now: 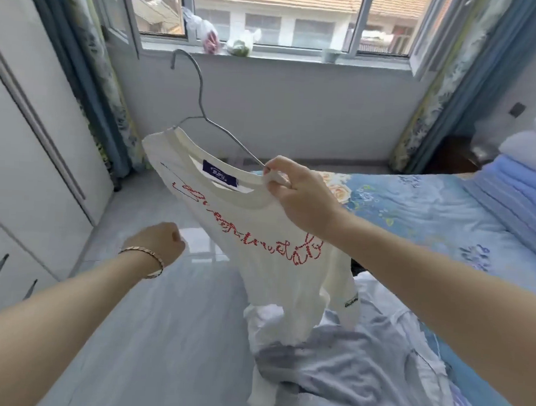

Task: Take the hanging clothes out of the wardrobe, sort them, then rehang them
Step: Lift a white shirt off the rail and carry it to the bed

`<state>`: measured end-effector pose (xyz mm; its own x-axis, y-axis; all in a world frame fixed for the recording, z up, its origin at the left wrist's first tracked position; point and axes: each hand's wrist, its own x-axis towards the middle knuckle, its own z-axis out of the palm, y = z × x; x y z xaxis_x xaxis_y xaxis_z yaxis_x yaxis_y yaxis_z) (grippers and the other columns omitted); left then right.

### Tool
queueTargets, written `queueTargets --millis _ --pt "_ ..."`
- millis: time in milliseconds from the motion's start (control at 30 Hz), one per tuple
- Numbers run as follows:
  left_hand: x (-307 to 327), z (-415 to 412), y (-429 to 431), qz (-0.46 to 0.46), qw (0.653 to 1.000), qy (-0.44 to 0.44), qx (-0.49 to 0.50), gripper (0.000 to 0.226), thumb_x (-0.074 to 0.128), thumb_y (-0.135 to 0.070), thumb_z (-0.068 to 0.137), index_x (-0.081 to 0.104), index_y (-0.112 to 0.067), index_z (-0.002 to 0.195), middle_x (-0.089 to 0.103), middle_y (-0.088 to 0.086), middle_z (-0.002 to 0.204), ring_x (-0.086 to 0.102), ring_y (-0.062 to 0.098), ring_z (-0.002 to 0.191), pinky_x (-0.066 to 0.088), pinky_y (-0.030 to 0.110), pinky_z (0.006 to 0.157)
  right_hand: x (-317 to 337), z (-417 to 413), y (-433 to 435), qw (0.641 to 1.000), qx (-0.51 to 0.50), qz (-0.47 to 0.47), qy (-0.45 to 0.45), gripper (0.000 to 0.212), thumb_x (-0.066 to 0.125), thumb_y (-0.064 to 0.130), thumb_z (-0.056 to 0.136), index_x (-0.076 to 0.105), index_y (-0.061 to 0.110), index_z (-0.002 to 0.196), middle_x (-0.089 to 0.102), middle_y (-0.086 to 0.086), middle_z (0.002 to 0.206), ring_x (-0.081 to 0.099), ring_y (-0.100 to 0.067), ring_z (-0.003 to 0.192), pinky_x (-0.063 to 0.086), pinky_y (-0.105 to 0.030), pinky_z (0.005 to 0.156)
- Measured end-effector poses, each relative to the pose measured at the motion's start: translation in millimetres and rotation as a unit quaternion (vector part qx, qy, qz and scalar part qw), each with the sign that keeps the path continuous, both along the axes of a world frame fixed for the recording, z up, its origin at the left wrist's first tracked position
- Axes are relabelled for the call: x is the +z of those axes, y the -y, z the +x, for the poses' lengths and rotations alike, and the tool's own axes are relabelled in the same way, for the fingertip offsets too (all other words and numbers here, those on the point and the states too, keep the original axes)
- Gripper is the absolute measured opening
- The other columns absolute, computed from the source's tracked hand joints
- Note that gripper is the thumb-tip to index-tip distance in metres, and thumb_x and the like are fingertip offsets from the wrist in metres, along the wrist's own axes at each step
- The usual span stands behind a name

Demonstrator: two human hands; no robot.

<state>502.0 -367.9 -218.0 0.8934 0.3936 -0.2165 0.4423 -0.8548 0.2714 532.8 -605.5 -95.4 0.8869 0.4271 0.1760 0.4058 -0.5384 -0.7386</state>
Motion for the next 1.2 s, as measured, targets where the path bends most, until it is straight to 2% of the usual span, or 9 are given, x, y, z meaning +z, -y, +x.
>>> queueTargets --millis 267,400,500,600,667,733,900,1000,1200 --pt "-12.4 56.9 25.6 0.003 0.990 0.017 -0.141 0.012 0.045 -0.018 0.087 0.057 -0.019 0.085 0.069 0.004 0.087 0.067 0.026 0.081 0.051 0.031 0.073 21.1 -20.6 14.0 0.986 -0.130 0.101 -0.025 0.028 0.048 0.013 0.093 0.049 0.028 0.069 0.041 0.013 0.040 0.034 -0.004 0.035 0.026 -0.015 0.042" --pt "-15.8 69.7 23.5 0.002 0.984 0.002 -0.179 0.012 0.045 -0.021 0.086 0.057 -0.021 0.082 0.068 0.003 0.089 0.066 0.025 0.084 0.053 0.031 0.076 39.2 -29.7 25.7 0.969 -0.208 0.135 -0.012 0.021 0.051 0.006 0.090 0.052 0.022 0.077 0.041 0.009 0.052 0.036 0.000 0.038 0.031 -0.016 0.043" --pt "-18.7 73.0 28.6 0.006 0.979 -0.007 -0.202 0.016 0.044 -0.019 0.085 0.060 -0.019 0.085 0.069 0.004 0.090 0.066 0.025 0.086 0.048 0.026 0.070 35.4 -34.1 48.7 0.949 -0.275 0.152 -0.007 0.021 0.050 0.003 0.090 0.051 0.020 0.078 0.045 0.004 0.064 0.043 -0.005 0.054 0.036 -0.016 0.050" --pt "-26.1 72.5 38.0 0.016 0.974 -0.020 -0.227 0.016 0.045 -0.019 0.085 0.060 -0.018 0.087 0.069 0.005 0.093 0.065 0.025 0.090 0.045 0.025 0.069 4.3 -31.7 85.8 0.918 -0.366 0.147 -0.042 0.020 0.049 0.006 0.091 0.051 0.022 0.079 0.048 0.004 0.072 0.047 -0.015 0.071 0.038 -0.024 0.063" --pt "-34.3 72.3 47.3 0.019 0.970 -0.031 -0.240 0.014 0.046 -0.020 0.084 0.060 -0.020 0.088 0.069 0.005 0.095 0.063 0.026 0.094 0.048 0.027 0.077 -29.4 -27.8 112.4 0.900 -0.414 0.121 -0.069 0.011 0.049 0.008 0.092 0.052 0.018 0.088 0.049 0.005 0.075 0.048 -0.018 0.078 0.039 -0.028 0.069" --pt "-43.7 72.2 61.5 0.018 0.967 -0.039 -0.253 0.014 0.046 -0.021 0.083 0.060 -0.019 0.084 0.070 0.007 0.095 0.063 0.027 0.094 0.050 0.029 0.084 -67.1 -25.0 137.9 0.884 -0.451 0.087 -0.089 0.007 0.049 0.007 0.092 0.054 0.013 0.093 0.052 0.000 0.081 0.049 -0.018 0.078 0.036 -0.025 0.065" --pt "-64.4 77.5 124.4 0.003 0.953 -0.056 -0.299 0.012 0.045 -0.016 0.087 0.054 -0.018 0.080 0.056 0.003 0.084 0.062 0.025 0.084 0.048 0.028 0.079 -145.7 -21.1 199.3 0.834 -0.535 0.010 -0.134 0.024 0.049 0.006 0.092 0.058 0.000 0.114 0.061 -0.020 0.116 0.055 -0.033 0.107 0.040 -0.032 0.084" --pt "-77.8 87.1 168.1 0.000 0.945 -0.082 -0.317 0.015 0.041 -0.015 0.086 0.050 -0.021 0.076 0.057 -0.003 0.071 0.064 0.024 0.084 0.047 0.027 0.074 -184.8 -16.1 243.1 0.808 -0.566 -0.004 -0.161 0.025 0.048 0.006 0.091 0.057 -0.001 0.113 0.061 -0.022 0.116 0.054 -0.034 0.106 0.039 -0.033 0.083" --pt "-116.9 108.9 243.9 -0.018 0.938 -0.114 -0.327 0.016 0.040 -0.017 0.084 0.050 -0.023 0.073 0.066 0.000 0.084 0.065 0.024 0.083 0.051 0.032 0.073 -249.3 -8.1 343.8 0.768 -0.606 -0.002 -0.204 0.020 0.047 0.007 0.090 0.058 0.002 0.107 0.060 -0.018 0.105 0.053 -0.034 0.099 0.039 -0.038 0.084"
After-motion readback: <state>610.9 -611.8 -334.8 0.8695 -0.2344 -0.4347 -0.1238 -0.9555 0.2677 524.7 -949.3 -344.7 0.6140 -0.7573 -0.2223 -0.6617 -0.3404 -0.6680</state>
